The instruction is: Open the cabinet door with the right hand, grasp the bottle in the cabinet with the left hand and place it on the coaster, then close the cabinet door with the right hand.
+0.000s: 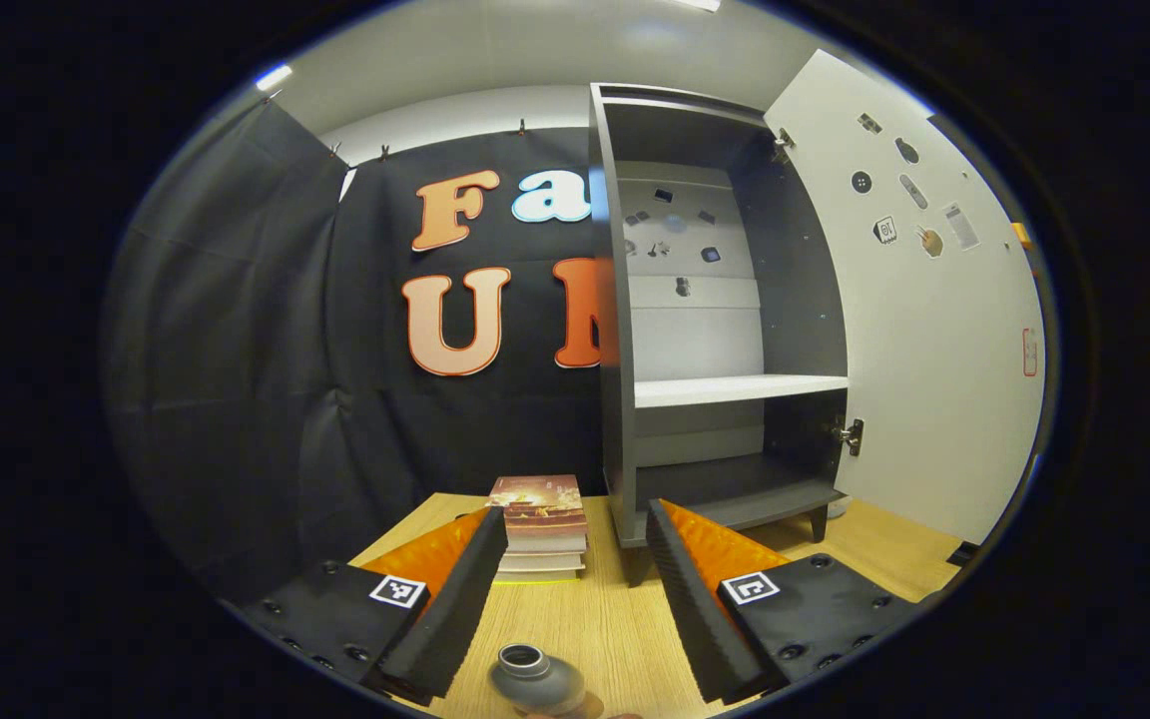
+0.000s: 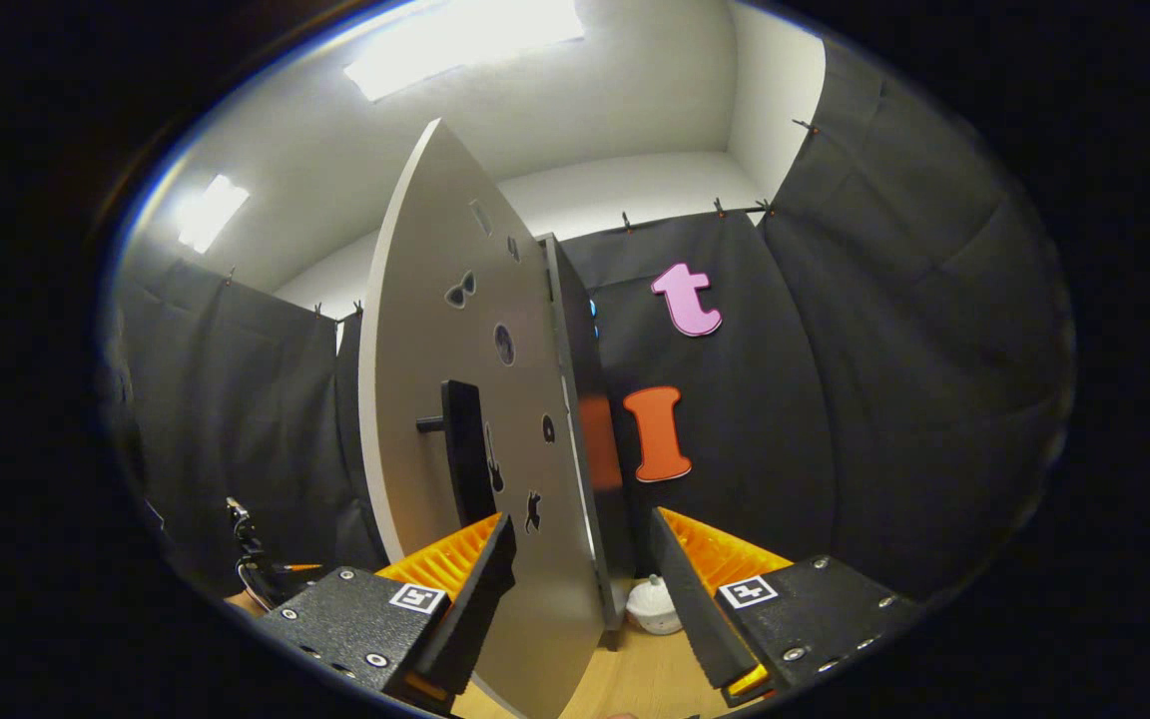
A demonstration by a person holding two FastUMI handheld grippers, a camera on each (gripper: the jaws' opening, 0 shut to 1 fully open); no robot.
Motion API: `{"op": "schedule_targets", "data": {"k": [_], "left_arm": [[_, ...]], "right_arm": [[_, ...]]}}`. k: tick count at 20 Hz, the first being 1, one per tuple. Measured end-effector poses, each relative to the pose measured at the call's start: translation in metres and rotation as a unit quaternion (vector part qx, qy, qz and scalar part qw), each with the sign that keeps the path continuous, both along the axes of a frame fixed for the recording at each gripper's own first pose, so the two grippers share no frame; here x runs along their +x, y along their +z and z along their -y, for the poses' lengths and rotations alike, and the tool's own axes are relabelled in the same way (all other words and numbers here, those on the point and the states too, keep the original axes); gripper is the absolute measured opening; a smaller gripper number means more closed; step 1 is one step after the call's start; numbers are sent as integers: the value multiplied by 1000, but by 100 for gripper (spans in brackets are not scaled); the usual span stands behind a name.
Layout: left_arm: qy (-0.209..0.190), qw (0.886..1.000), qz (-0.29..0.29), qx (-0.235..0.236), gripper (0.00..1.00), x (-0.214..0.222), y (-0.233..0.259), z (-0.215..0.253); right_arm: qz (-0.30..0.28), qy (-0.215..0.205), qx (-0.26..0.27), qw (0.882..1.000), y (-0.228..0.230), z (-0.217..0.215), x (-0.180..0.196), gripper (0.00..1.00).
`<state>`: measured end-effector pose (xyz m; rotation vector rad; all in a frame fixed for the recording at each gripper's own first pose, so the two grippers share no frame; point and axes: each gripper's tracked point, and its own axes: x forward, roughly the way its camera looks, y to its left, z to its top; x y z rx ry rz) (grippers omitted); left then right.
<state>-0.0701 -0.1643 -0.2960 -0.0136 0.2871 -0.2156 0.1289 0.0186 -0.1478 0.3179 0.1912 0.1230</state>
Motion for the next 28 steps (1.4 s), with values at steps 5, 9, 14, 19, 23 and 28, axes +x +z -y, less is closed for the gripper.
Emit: {"op": "schedule_targets", "data": {"k": [5, 9, 14, 19, 23, 28], "left_arm": [[-24, 1000, 6, 19, 93, 17, 13, 23], [-44, 999, 0, 16, 91, 28, 21, 40], [-50, 999, 7, -3, 91, 39, 44, 40], [-44, 999, 3, -10, 92, 45, 53, 25], [-33, 999, 8, -14, 91, 47, 56, 7], [-25, 1000, 12, -15, 91, 51, 57, -13]], "right_arm": [[12, 2, -43, 999, 2, -4, -6, 83], [12, 42, -23, 999, 3, -22, -5, 82], [-3, 95, 35, 995, 0, -52, -4, 82], [10, 134, 43, 990, 4, -92, 9, 82], [14, 167, 62, 984, 3, -123, 20, 82], [15, 199, 74, 977, -1, -136, 29, 82]]}}
